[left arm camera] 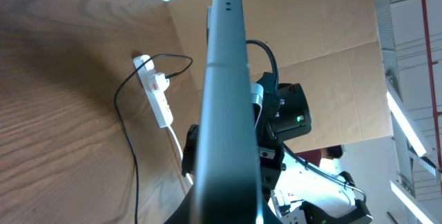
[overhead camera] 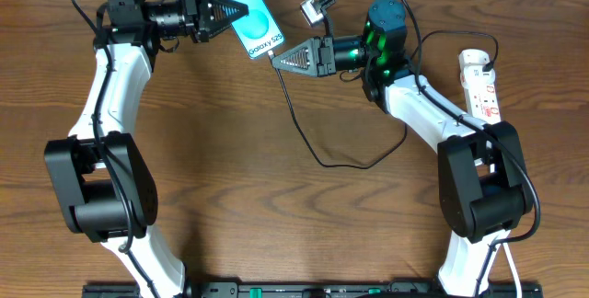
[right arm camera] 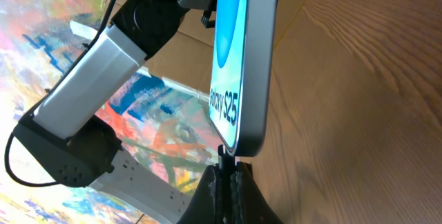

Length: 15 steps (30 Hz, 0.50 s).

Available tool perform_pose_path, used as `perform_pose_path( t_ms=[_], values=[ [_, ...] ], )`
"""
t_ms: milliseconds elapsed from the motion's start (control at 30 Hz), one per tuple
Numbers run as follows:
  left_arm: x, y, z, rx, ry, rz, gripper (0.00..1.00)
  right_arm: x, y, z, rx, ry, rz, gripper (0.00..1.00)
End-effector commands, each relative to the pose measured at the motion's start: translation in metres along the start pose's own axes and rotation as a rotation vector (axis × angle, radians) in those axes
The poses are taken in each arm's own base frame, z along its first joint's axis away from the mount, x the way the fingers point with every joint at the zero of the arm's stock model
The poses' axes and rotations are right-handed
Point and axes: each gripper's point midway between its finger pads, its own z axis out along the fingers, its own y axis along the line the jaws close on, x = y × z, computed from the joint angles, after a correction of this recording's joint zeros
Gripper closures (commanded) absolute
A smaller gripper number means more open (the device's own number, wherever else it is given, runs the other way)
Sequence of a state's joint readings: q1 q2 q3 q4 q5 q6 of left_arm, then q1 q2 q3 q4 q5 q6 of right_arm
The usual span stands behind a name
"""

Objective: Plug charger to phone and switch on socket

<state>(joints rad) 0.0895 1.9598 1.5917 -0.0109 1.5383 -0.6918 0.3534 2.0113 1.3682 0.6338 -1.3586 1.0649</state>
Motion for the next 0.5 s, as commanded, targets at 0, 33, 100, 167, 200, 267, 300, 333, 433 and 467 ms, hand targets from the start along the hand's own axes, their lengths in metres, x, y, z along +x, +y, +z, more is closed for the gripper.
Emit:
perform_pose_path(
  t_ms=[0, 33, 100, 167, 200, 267, 300, 333, 433, 467],
  values=[
    [0.0068, -0.0191, 0.0023, 0.030, 0.030, 0.040, 0.93, -0.0100, -0.0021, -0.0039, 0.018, -0.039, -0.031, 0.99],
    [0.0070, -0.0191, 0.0026, 0.030, 0.030, 0.040, 0.93, -0.0100, -0.0021, -0.0039, 0.018, -0.039, -0.031, 0.99],
    [0.0072, -0.0192, 0.0031, 0.030, 0.031, 0.040, 0.93, -0.0105, -0.0023, -0.0040, 0.020, -0.042, -0.027, 0.99],
    [0.0073, -0.0193, 0.0034, 0.031, 0.032, 0.041, 0.93, -0.0109, -0.0026, -0.0040, 0.021, -0.044, -0.027, 0.99],
    [0.0073, -0.0193, 0.0034, 0.031, 0.032, 0.043, 0.93, -0.0110, -0.0026, -0.0040, 0.021, -0.044, -0.027, 0.99],
    [0.0073, -0.0193, 0.0034, 0.031, 0.032, 0.043, 0.93, -0.0110, -0.0026, -0.0040, 0.022, -0.045, -0.027, 0.99],
    [0.0073, -0.0193, 0.0034, 0.031, 0.032, 0.043, 0.92, -0.0110, -0.0026, -0.0040, 0.022, -0.045, -0.027, 0.99],
    [0.0073, -0.0193, 0.0034, 0.031, 0.032, 0.043, 0.93, -0.0110, -0.0026, -0.0040, 0.021, -0.045, -0.027, 0.99],
    [0.0076, -0.0194, 0.0041, 0.031, 0.033, 0.044, 0.93, -0.0110, -0.0026, -0.0040, 0.021, -0.045, -0.027, 0.99],
    [0.0077, -0.0195, 0.0042, 0.031, 0.034, 0.044, 0.93, -0.0109, -0.0026, -0.0038, 0.021, -0.044, -0.027, 0.99]
  ],
)
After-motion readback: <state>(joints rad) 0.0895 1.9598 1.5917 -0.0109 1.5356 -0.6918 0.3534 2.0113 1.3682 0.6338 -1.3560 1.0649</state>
